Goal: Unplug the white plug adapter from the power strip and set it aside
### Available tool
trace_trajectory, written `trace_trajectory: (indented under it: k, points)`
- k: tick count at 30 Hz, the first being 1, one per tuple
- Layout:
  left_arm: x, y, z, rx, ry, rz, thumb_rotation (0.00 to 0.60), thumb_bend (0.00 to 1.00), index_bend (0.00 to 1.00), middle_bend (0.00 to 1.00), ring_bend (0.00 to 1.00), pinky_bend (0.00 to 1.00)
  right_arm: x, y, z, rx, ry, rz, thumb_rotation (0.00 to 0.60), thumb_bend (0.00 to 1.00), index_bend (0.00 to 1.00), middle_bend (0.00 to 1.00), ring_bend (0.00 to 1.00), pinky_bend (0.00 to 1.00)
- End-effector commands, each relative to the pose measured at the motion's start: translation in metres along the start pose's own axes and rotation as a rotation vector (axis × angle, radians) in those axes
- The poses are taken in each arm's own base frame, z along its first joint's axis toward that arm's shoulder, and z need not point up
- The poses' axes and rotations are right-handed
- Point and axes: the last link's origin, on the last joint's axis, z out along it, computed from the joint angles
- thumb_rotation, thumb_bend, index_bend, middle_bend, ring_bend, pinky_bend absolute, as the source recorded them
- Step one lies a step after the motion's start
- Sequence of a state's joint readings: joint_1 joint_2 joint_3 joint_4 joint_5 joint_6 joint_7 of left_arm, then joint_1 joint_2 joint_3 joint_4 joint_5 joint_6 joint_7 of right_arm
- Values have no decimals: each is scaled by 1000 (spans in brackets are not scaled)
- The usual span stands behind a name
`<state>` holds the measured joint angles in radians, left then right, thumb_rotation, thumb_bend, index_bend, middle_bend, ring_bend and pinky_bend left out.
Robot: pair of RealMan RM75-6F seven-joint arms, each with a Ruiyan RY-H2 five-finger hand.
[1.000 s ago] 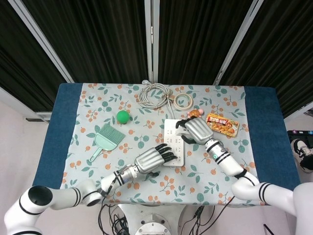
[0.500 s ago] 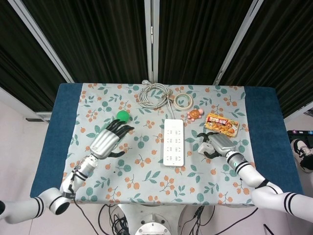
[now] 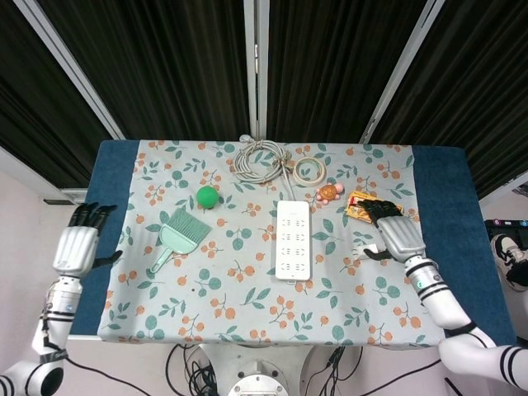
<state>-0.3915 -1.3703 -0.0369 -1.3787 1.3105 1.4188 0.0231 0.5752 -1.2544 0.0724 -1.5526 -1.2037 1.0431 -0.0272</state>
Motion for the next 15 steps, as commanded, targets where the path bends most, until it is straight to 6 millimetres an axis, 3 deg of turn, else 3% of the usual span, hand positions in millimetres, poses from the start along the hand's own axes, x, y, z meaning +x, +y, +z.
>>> trace_trajectory:
  k: [1,8,11,15]
  points:
    - [15,-25,-24,93,31,41,600,134,162,177,91,96,17,14,-58,-47,206,-48,600,223,0,132,0,0]
    - [25,-36,-68,167,53,59,600,135,162,177,91,73,15,29,-132,-109,305,-34,600,227,0,134,0,0]
    - [22,-33,-80,175,38,76,600,134,162,177,91,63,10,31,-152,-138,307,-24,600,228,0,133,0,0]
    - [18,-23,-90,166,37,87,600,134,162,175,90,51,3,32,-165,-134,298,3,600,235,0,132,0,0]
